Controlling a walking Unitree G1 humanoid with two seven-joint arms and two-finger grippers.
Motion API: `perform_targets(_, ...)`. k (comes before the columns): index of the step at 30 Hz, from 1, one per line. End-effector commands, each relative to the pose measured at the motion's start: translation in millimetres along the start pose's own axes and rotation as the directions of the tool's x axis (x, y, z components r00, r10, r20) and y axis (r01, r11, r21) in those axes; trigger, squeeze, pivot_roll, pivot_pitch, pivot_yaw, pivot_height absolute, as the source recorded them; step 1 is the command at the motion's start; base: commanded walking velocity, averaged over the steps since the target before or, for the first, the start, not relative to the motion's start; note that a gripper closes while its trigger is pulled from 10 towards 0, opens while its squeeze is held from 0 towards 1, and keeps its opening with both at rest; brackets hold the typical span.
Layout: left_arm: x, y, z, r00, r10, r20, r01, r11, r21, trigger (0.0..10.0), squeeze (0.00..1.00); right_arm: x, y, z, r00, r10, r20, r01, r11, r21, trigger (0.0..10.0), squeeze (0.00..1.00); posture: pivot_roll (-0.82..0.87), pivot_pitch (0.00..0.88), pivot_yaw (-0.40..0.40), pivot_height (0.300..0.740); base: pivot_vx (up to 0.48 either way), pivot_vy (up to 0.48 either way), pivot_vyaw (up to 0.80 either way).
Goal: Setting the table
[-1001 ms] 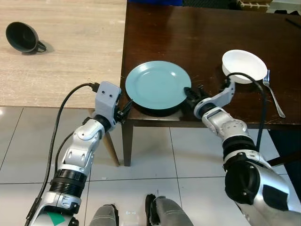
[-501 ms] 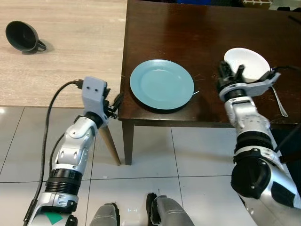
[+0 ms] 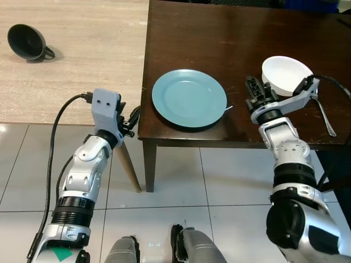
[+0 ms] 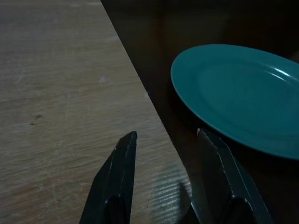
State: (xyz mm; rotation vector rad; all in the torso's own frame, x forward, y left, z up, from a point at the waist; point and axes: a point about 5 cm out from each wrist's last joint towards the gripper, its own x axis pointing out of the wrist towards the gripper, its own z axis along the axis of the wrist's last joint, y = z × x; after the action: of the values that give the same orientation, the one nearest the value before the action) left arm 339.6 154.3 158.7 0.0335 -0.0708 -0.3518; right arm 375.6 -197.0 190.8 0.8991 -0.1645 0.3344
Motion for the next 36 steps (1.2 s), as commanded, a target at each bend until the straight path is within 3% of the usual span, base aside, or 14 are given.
perform_targets(1,-3.1,1.3,-3,1.0,-0.004,-0.004,0.004,1.0,0.005,10.0,0.0,-6.8,-4.3,-6,0.997,-0.027,-0.072,0.016,0.989,-0.15,10.0,0.0,0.07,0.136,-0.017,0.74,0.0,0.0,0.0)
perform_targets(2,-3.1,1.3,-3,1.0,-0.004,-0.004,0.004,1.0,0.005,10.0,0.0,-6.8,-4.3,-6,0.997,-0.027,-0.072,0.016,0.989,-0.15,10.0,0.0,0.07,0.136,-0.017,0.74,0.0,0.0,0.0)
perform_targets(3,-3.0,2.8,-3,1.0,-0.003,-0.007,0.003,1.0,0.015,10.0,0.0,-9.1,-7.8,-8,0.993,-0.078,-0.093,0.046,0.95,-0.307,10.0,0.4,0.07,0.135,-0.016,0.74,0.0,0.0,0.0)
perform_targets(7,-2.9,3.4,-3,1.0,-0.002,-0.008,0.002,1.0,0.016,10.0,0.0,-10.0,-9.1,-8,0.991,-0.102,-0.091,0.059,0.92,-0.387,10.0,0.4,0.07,0.135,-0.016,0.74,0.0,0.0,0.0)
perform_targets(8,-2.6,4.0,-3,1.0,0.002,-0.007,-0.002,1.0,0.015,10.0,0.0,-11.2,-8.9,-7,0.992,-0.104,-0.075,0.06,0.895,-0.441,10.0,1.0,0.07,0.134,-0.015,0.74,0.0,0.0,0.0)
perform_targets(16,-1.2,2.5,-3,1.0,0.003,-0.007,-0.002,1.0,0.013,10.0,0.0,-19.5,-0.3,-3,0.998,-0.049,0.037,0.061,0.765,-0.641,10.0,1.0,0.07,0.134,-0.013,0.74,0.0,0.0,0.0)
perform_targets(17,-1.3,2.6,-3,1.0,0.002,-0.007,-0.002,1.0,0.013,10.0,0.0,-21.4,2.2,0,0.997,-0.039,0.063,0.072,0.704,-0.707,10.0,0.39,0.07,0.136,-0.012,0.74,0.0,0.0,0.0)
perform_targets(18,-1.4,2.7,-3,1.0,0.002,-0.008,-0.002,1.0,0.012,10.0,0.0,-22.9,4.1,1,0.996,-0.03,0.085,0.084,0.651,-0.755,10.0,0.0,0.07,0.133,-0.012,0.74,0.0,0.0,0.0)
perform_targets(19,-1.4,2.7,-3,1.0,0.002,-0.008,-0.002,1.0,0.012,10.0,0.0,-22.9,4.1,1,0.996,-0.03,0.085,0.084,0.651,-0.755,10.0,0.0,0.07,0.133,-0.012,0.74,0.0,0.0,0.0)
perform_targets(21,-1.8,2.5,-4,1.0,0.001,-0.009,-0.001,1.0,0.013,10.0,0.0,-25.8,6.6,1,0.993,-0.013,0.117,0.105,0.552,-0.827,10.0,0.0,0.07,0.132,-0.012,0.74,0.0,0.0,0.0)
perform_targets(23,-1.9,2.4,-4,1.0,0.0,-0.011,0.0,1.0,0.013,10.0,0.0,-27.4,5.3,3,0.989,-0.022,0.146,0.137,0.507,-0.851,10.0,0.0,0.07,0.131,-0.012,0.74,0.0,0.0,0.0)
perform_targets(29,-2.0,2.7,-4,1.0,-0.001,-0.012,0.001,1.0,0.014,10.0,0.0,-29.4,3.6,4,0.986,-0.021,0.165,0.156,0.453,-0.878,10.0,0.0,0.07,0.128,-0.012,0.74,0.0,0.0,0.0)
perform_targets(32,-2.1,2.6,-5,1.0,-0.002,-0.014,0.003,1.0,0.016,10.0,0.0,-31.7,3.4,4,0.985,-0.009,0.175,0.167,0.358,-0.919,10.0,0.0,0.08,0.127,-0.011,0.74,0.0,0.0,0.0)
perform_targets(36,-2.0,2.8,-5,1.0,-0.004,-0.016,0.004,1.0,0.017,10.0,0.0,-32.9,2.9,4,0.982,-0.004,0.187,0.179,0.3,-0.937,10.0,0.0,0.08,0.124,-0.009,0.74,0.0,0.0,0.0)
